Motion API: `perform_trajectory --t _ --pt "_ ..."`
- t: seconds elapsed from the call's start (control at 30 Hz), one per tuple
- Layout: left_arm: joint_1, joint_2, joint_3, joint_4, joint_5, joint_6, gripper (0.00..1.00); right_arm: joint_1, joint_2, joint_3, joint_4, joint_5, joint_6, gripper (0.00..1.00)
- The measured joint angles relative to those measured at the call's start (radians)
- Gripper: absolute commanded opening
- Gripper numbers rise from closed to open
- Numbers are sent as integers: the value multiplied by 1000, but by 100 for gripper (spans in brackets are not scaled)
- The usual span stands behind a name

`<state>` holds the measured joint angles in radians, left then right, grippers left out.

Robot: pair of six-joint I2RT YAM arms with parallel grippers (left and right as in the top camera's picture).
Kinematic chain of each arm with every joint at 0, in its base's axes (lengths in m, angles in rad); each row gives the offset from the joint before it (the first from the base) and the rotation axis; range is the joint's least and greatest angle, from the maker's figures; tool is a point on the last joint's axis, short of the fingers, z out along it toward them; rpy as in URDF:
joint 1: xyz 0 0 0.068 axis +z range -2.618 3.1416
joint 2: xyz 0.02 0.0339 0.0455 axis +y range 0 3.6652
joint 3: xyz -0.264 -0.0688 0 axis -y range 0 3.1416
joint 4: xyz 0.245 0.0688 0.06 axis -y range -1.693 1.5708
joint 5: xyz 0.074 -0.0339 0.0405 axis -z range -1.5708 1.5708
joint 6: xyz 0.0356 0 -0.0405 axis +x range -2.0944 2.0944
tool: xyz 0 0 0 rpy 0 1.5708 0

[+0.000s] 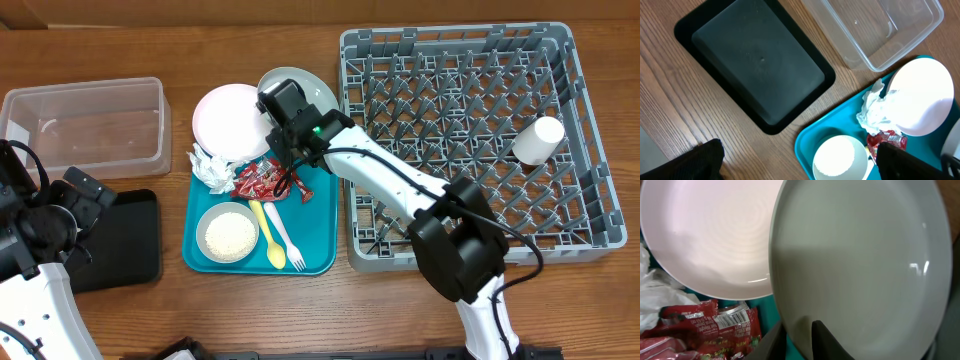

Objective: Sort waste into correct bins and load items into the dishwasher rack
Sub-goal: 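Reach the right gripper to the grey plate and grip its edge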

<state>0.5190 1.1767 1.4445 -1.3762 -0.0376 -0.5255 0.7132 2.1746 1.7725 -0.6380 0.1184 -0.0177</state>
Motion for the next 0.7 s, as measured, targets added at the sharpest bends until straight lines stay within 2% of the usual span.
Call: perform_trajectory --t 0.07,0.2,0.23,0.27,0.3,0.37,0.43,0.7 --pt "0 0 0 0 0 0 100 0 -30 0 -10 10 0 15" --pt "0 0 0 0 0 0 100 0 -74 0 -13 19 3 15" --pt "0 0 0 0 0 0 100 0 -87 0 -13 19 3 16" --pt "0 0 0 0 0 0 100 0 -121 0 -14 20 4 23" --pt "0 0 0 0 0 0 100 0 -133 0 -13 19 4 24" --pt "0 0 0 0 0 0 100 0 -152 0 -21 -2 6 36" --pt "0 0 0 0 0 0 100 0 -150 0 -14 -58 8 43" --pt "0 0 0 0 0 0 100 0 7 0 95 -191 18 46"
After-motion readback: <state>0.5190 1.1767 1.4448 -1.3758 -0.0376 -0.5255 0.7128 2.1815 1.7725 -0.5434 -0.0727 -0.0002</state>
